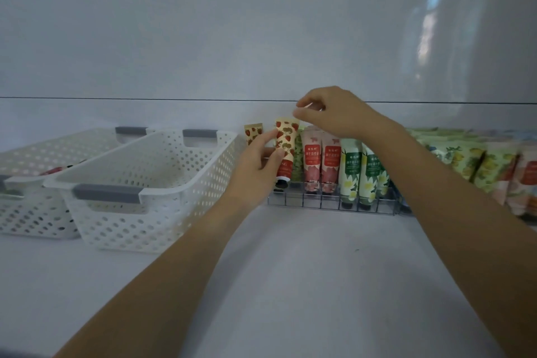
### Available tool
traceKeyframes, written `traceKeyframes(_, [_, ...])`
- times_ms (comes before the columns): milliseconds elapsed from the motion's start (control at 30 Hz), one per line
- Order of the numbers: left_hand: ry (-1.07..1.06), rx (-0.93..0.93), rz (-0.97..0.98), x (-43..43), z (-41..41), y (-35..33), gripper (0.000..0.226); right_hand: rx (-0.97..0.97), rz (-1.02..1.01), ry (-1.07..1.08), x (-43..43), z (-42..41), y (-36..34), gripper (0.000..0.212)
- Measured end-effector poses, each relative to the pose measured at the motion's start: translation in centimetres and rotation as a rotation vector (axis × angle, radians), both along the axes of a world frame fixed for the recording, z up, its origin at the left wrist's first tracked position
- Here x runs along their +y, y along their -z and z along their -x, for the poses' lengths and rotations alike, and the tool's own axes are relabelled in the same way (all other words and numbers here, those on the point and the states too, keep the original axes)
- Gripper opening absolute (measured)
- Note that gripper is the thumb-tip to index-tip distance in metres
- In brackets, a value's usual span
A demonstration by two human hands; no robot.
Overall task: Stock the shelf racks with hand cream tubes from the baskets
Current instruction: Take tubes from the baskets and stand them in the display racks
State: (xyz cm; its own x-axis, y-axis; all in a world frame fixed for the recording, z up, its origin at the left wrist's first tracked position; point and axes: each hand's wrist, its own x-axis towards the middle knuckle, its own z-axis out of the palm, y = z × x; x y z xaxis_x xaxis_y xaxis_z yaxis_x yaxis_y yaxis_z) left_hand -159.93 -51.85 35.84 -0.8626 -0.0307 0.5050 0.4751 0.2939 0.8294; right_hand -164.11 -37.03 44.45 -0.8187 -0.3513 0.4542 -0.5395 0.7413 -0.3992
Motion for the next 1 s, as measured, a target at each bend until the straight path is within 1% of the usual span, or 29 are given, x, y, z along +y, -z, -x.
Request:
traceKeyframes(67, [0.06,0.018,0.004,0.0,-0.2,0.0,0.039,-0.083,0.05,-0.049,-0.3,-0.1,0.2,0.026])
traceKeyframes(133, [0.089,0.026,-0.007,-0.1,-0.1,0.2,0.035,-0.099,0.101,-0.077,-0.3,-0.3,0.1,0.014])
traceKeyframes(200, [0.039,0.022,0.019,-0.3,0.2,0.5,0.031,-0.107,0.18,-0.086,-0.2,-0.4,-0.3,0.008])
traceKeyframes(233, [-0.026,0.002,0.093,-0.6,0.4,0.8,0.032,-0.107,0.234,-0.087,-0.2,-0.4,-0.5,0.006])
traceKeyframes(267, [-0.104,-0.025,0.226,-1.0,0.7,1.1,0.033,-0.092,0.283,-0.079,-0.3,-0.4,-0.7,0.003])
traceKeyframes(300, [-0.171,-0.061,0.402,-1.4,0.9,1.4,0.034,-0.063,0.321,-0.063,-0.5,-0.4,-0.9,0.003])
traceKeyframes(367, [-0.228,-0.181,0.722,-1.8,0.9,2.2,0.041,0.0,0.371,-0.027,-1.0,0.0,-1.0,0.004])
traceKeyframes(400, [-0.235,-0.242,0.825,-1.8,0.8,2.6,0.047,0.024,0.39,-0.015,-1.5,0.3,-1.0,0.003])
traceKeyframes(467, [-0.256,-0.283,0.929,-1.6,0.5,2.8,0.056,0.058,0.403,0.005,-2.6,0.9,-1.1,0.002])
traceKeyframes(567, [-0.281,-0.3,0.989,-1.6,0.3,2.7,0.062,0.106,0.305,0.037,-4.8,1.9,-1.2,0.004])
traceKeyframes(667, [-0.252,-0.35,0.997,-1.7,0.2,2.6,0.063,0.124,0.064,0.074,-6.5,2.9,-1.3,0.013])
traceKeyframes(733, [-0.243,-0.354,1.0,-1.6,0.1,2.4,0.063,0.096,-0.074,0.111,-7.3,3.6,-1.2,0.018])
traceKeyframes(800, [-0.243,-0.354,1.012,-1.7,0.1,2.3,0.063,0.07,-0.149,0.148,-7.8,4.1,-1.1,0.022])
traceKeyframes(1000, [-0.262,-0.348,1.049,-1.4,0.0,2.2,0.065,-0.055,-0.352,0.178,-8.5,5.2,-0.9,0.021])
